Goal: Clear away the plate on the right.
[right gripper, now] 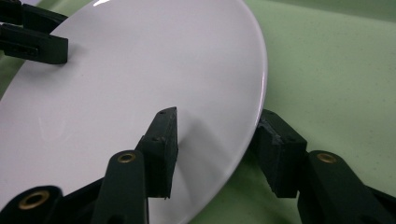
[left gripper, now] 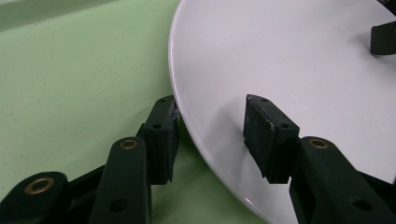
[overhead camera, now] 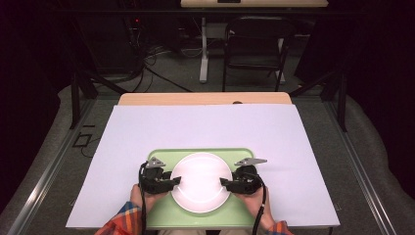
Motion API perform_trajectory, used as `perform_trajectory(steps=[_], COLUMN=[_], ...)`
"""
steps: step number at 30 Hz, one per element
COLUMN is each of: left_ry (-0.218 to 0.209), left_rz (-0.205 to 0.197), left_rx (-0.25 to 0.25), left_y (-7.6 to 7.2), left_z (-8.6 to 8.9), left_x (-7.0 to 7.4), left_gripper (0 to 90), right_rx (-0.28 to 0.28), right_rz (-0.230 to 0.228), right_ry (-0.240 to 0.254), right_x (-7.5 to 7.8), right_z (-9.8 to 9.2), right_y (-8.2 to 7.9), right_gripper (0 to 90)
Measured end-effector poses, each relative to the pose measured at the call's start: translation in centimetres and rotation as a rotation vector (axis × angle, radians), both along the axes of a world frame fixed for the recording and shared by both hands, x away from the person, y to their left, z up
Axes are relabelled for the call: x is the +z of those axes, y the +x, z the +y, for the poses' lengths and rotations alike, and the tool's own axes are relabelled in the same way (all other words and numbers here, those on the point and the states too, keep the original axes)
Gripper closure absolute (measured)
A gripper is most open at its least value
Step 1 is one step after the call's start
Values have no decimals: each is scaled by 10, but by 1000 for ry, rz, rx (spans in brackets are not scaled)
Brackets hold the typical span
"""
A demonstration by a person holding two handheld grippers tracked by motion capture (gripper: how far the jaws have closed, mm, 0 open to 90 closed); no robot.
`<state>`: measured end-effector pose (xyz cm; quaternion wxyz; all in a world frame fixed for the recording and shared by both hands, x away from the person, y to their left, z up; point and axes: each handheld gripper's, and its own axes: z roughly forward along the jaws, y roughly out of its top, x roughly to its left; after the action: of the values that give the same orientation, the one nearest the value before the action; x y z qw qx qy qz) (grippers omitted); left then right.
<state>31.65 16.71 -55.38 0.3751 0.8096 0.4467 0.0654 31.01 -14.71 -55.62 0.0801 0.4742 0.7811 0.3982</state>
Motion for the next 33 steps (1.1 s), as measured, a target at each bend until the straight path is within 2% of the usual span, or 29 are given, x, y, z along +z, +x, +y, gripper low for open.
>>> perform_trajectory(steps=[4,5,7,9,10,11,15,16,17,18,19,21,24,26,27,32,33], left_ry=[-1,17,14,12,12,16,15,15,18,18,7,-4,-13,-13,-13,-25,-29], left_rz=[-1,-4,-9,-18,-18,-33,-90,-90,-127,-127,-168,-213,-253,-263,-291,-329,-340], left_rx=[-5,-10,-14,-23,-23,-35,-65,-65,-66,-66,-81,-87,-114,-125,-136,-143,-138], left_y=[0,0,0,-1,-1,-2,-7,-7,-10,-10,-14,-19,-24,-26,-31,-38,-41], left_z=[0,1,2,2,2,3,6,6,7,7,10,12,14,14,16,21,24], left_x=[0,1,1,2,2,5,15,15,21,21,29,36,43,44,46,49,50], left_gripper=[537,524,470,414,392,355,251,220,160,142,123,81,33,0,0,0,0], right_rx=[15,25,38,61,61,82,113,113,134,134,159,168,178,176,177,172,166], right_rz=[-3,-1,-8,-29,-29,-42,-81,-81,-103,-103,-120,-145,-183,-211,-221,-266,-295], right_ry=[0,1,-15,-42,-42,-36,-52,-52,-48,-48,-40,-37,-31,-6,1,19,21], right_x=[0,0,1,3,3,5,12,12,15,15,19,23,31,37,40,50,55], right_z=[-1,-2,-2,-3,-3,-4,-6,-6,-9,-9,-11,-13,-19,-24,-28,-39,-44], right_y=[1,1,0,0,0,0,-3,-3,-4,-4,-6,-7,-11,-15,-17,-23,-28], right_gripper=[405,355,255,201,201,154,106,106,72,72,30,8,0,0,0,0,0])
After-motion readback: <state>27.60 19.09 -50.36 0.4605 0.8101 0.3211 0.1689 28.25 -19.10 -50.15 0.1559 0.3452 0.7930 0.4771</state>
